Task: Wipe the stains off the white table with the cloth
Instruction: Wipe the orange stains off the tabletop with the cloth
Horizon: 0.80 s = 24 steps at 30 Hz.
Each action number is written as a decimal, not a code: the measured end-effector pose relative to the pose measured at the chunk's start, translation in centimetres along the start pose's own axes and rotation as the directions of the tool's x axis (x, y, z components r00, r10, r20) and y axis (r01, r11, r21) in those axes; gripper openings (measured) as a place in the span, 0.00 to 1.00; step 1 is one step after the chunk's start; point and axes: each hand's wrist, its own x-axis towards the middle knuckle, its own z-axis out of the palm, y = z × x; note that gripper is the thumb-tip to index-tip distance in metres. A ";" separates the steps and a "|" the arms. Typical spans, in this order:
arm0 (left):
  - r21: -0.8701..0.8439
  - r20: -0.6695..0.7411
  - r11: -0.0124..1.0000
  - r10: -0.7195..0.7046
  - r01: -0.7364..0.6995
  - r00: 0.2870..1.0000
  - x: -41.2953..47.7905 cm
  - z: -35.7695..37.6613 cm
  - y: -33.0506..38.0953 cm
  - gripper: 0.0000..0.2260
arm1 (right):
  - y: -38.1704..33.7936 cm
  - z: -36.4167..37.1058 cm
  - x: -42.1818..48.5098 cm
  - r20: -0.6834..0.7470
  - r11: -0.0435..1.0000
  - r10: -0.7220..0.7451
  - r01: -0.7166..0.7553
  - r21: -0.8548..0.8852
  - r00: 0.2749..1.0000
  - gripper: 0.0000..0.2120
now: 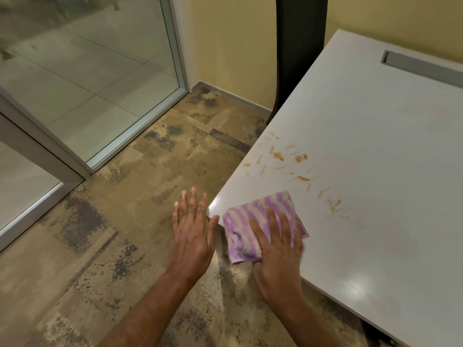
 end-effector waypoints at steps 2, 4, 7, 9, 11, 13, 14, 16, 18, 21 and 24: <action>0.008 0.020 1.000 0.008 -0.008 1.000 0.8 0.0 0.2 0.28 | 1.5 -0.2 -0.6 -0.041 0.997 0.068 -0.069 -0.043 0.997 0.37; 0.018 0.035 1.000 0.018 -0.019 0.999 1.7 0.0 0.3 0.28 | 2.8 -0.3 -0.2 -0.057 0.987 0.150 -0.153 -0.047 0.987 0.41; 0.065 0.047 0.997 0.047 -0.050 0.998 2.7 0.0 0.3 0.28 | 3.4 -0.7 2.6 -0.083 0.964 0.255 -0.260 -0.055 0.964 0.39; 0.075 0.055 0.996 0.052 -0.056 0.997 3.2 0.3 0.2 0.28 | 2.7 -0.6 5.2 -0.081 0.947 0.313 -0.317 -0.048 0.946 0.36; 0.076 0.050 0.996 0.037 -0.041 0.998 3.6 0.5 0.2 0.29 | 1.8 -0.4 7.8 -0.061 0.943 0.320 -0.324 -0.076 0.945 0.37; 0.085 0.036 0.996 0.027 -0.030 0.999 4.0 0.9 0.4 0.29 | 1.1 -0.2 10.0 -0.025 0.945 0.296 -0.297 -0.139 0.955 0.40; 0.087 0.031 0.996 0.024 -0.027 0.999 4.2 1.0 0.5 0.29 | 0.9 0.0 10.8 -0.014 0.949 0.277 -0.276 -0.156 0.961 0.41; 0.081 0.026 0.997 0.010 -0.012 1.000 4.6 1.2 0.7 0.29 | 0.1 0.0 12.0 0.027 0.962 0.229 -0.222 -0.160 0.973 0.42; 0.074 0.016 0.997 -0.009 0.007 1.000 5.0 1.2 1.0 0.28 | -0.6 0.2 12.9 0.059 0.979 0.162 -0.153 -0.136 0.985 0.40; 0.015 -0.041 0.999 -0.044 0.045 0.998 5.8 0.9 1.7 0.27 | -1.0 0.4 13.0 0.052 0.992 0.043 -0.036 -0.120 0.998 0.39; -0.060 -0.100 0.994 -0.097 0.092 0.990 6.3 0.4 2.8 0.27 | -0.5 0.5 10.6 0.026 0.987 -0.116 0.118 -0.107 0.993 0.41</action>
